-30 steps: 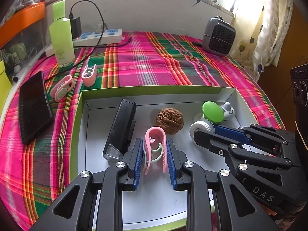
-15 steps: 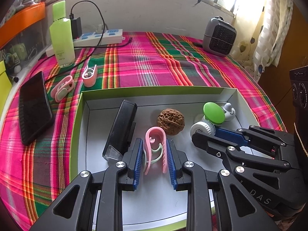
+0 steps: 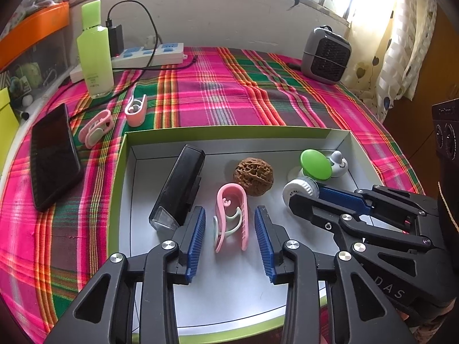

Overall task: Organize objects
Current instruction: 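Open the left tool to release the pink clip while the right tool releases the white jar, then withdraw both open tools from the box toward the remaining items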

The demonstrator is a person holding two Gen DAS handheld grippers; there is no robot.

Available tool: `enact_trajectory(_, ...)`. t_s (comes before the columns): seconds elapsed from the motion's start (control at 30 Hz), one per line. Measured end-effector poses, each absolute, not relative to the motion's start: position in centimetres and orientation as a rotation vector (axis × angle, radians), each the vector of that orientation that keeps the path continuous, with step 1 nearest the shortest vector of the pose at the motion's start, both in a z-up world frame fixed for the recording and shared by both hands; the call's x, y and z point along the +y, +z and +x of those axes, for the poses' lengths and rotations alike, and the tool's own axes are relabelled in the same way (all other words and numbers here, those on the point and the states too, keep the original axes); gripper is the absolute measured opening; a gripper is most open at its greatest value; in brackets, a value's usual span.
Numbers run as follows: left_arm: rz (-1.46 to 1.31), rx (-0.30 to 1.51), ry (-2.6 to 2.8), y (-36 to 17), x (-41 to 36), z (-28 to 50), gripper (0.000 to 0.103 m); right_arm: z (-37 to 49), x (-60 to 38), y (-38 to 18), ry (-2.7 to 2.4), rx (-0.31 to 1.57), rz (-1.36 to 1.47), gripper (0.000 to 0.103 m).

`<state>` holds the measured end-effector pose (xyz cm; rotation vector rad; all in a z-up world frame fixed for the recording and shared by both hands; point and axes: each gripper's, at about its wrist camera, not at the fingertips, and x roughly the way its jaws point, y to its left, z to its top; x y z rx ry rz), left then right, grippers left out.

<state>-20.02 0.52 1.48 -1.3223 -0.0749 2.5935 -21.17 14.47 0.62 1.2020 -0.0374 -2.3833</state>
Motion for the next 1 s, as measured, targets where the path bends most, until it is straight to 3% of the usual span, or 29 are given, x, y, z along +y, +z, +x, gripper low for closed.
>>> enact_trajectory(0.47,-1.299,-0.066,2.634,2.4,0.2,-18.5,0.037,-20.4,14.9,1.0,-2.39,-0.08,1.205,0.028)
enact_trajectory(1.0,-1.249,-0.076,2.68,3.9,-0.4,-15.7,0.038,-17.6,15.4,2.2,-2.424,-0.093,1.164,0.029)
